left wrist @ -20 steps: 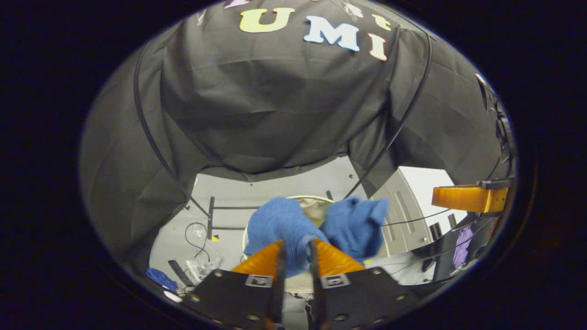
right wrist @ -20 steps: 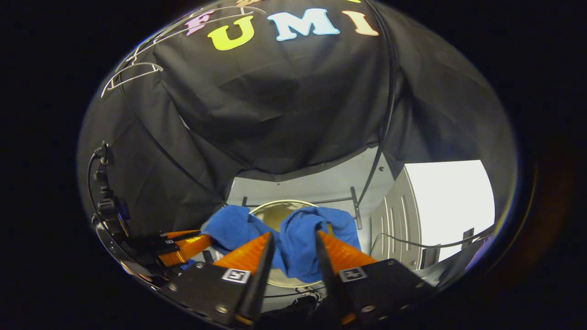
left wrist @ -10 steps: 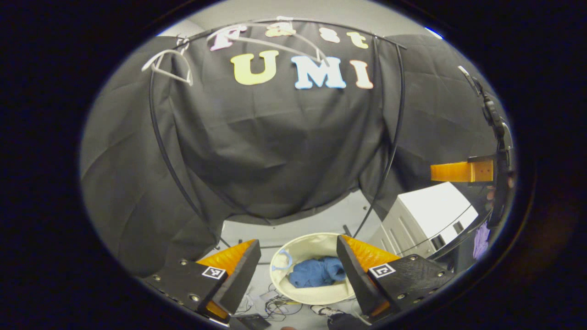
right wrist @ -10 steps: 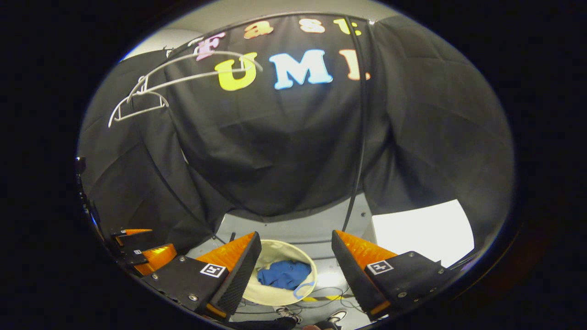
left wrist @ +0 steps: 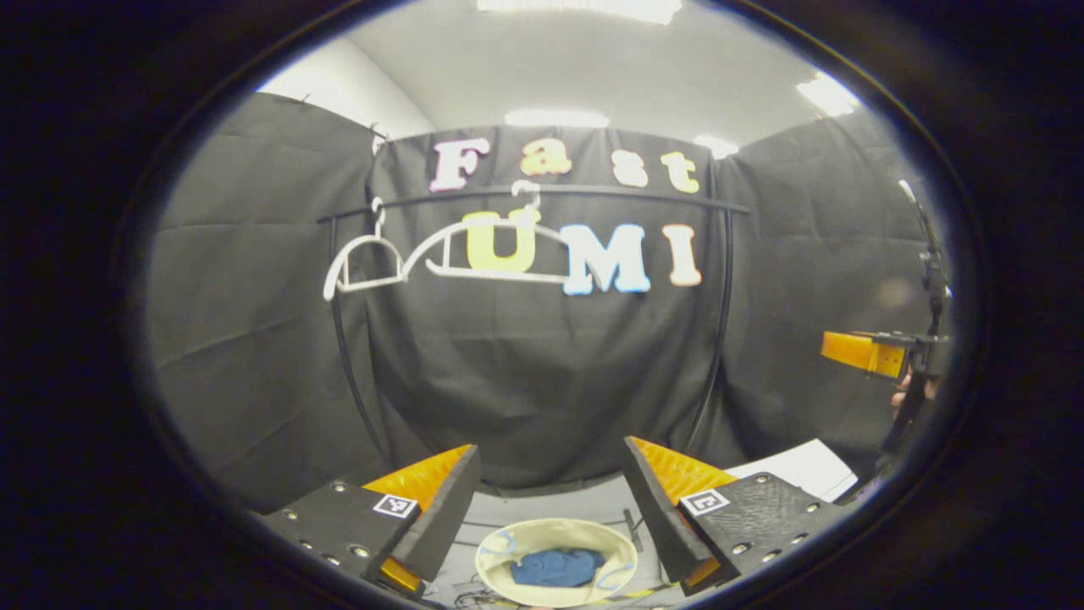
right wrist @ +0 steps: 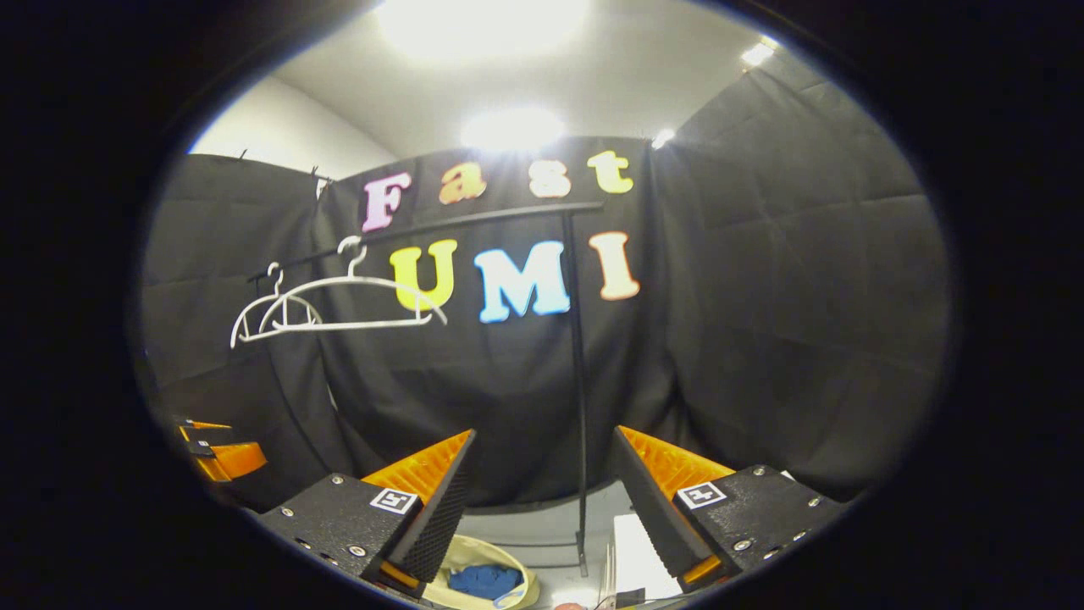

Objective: Grasp the clothes on the hanger with both hands and then place them into the laundry hamper below.

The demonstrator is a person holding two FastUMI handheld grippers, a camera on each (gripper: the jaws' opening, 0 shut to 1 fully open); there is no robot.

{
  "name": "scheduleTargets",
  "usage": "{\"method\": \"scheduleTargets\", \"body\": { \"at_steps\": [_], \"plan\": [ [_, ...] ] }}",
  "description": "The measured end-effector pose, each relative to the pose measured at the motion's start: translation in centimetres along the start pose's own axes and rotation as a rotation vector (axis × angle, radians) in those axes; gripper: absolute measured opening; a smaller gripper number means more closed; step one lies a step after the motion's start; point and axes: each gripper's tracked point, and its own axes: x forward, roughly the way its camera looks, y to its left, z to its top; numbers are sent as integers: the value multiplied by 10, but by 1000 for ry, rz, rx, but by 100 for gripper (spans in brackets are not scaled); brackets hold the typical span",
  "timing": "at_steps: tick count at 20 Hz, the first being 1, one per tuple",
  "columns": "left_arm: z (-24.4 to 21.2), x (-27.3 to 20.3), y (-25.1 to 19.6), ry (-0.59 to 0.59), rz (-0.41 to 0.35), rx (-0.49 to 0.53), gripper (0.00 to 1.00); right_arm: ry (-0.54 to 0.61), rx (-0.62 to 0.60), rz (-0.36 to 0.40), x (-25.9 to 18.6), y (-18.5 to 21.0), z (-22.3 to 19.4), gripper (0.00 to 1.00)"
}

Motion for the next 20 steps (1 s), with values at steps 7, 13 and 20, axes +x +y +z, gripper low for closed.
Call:
{"method": "scheduleTargets", "body": {
  "at_steps": [7, 13, 20],
  "plan": [
    [120, -30, -30, -255, 33, -82, 100, -174, -16, -108, -21, -71, 81, 95],
    [158, -41, -11, -328, 80, -47, 100, -221, -12, -171, -25, -92, 111, 91],
    [135, -37, 33, -342, 74, -71, 100, -250, -2, -189, -16, -67, 106, 95]
  ]
}}
